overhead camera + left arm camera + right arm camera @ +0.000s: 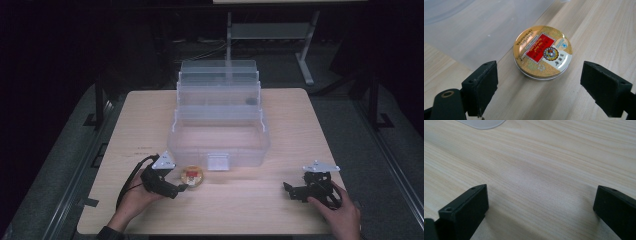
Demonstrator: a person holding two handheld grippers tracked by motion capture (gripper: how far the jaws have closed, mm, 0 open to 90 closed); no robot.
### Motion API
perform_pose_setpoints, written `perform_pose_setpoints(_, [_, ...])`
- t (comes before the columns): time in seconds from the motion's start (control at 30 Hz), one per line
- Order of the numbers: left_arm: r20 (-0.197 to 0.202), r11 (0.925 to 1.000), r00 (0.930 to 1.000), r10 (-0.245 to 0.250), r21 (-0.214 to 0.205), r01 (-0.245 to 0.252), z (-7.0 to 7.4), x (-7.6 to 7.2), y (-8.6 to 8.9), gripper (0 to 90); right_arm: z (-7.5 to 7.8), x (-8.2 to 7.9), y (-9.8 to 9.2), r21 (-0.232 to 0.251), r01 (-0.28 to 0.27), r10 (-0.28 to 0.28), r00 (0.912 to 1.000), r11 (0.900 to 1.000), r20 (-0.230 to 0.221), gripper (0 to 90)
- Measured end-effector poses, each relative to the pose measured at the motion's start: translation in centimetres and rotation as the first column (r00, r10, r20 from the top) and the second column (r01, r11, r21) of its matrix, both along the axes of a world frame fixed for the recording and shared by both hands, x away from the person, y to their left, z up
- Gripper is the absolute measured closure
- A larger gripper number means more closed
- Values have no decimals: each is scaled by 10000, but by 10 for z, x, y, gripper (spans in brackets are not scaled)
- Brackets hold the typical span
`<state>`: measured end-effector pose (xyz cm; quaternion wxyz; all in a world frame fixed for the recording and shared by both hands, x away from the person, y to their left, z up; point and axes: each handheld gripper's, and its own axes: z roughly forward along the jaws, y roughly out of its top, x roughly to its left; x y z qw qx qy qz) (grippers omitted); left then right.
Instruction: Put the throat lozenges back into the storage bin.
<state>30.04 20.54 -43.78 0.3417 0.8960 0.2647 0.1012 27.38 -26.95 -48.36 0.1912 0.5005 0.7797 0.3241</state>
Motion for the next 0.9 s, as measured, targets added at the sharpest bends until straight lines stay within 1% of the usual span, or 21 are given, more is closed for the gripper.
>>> perform_pose_setpoints(0.4, [-100, 9995, 9997, -242, 189, 244, -5, 5, -14, 136, 0, 0, 0, -1, 2, -2, 10000, 10000, 1, 0])
perform_pose_setpoints(0.77, [-215, 9990, 9991, -376, 252, 381, -9, 9, -23, 136, 0, 0, 0, 0, 2, -2, 10000, 10000, 1, 0])
perform_pose_setpoints(0.9, [-194, 9984, 9990, -396, 397, 404, -10, 11, -26, 136, 0, 0, 0, -1, 2, -2, 10000, 10000, 3, 0])
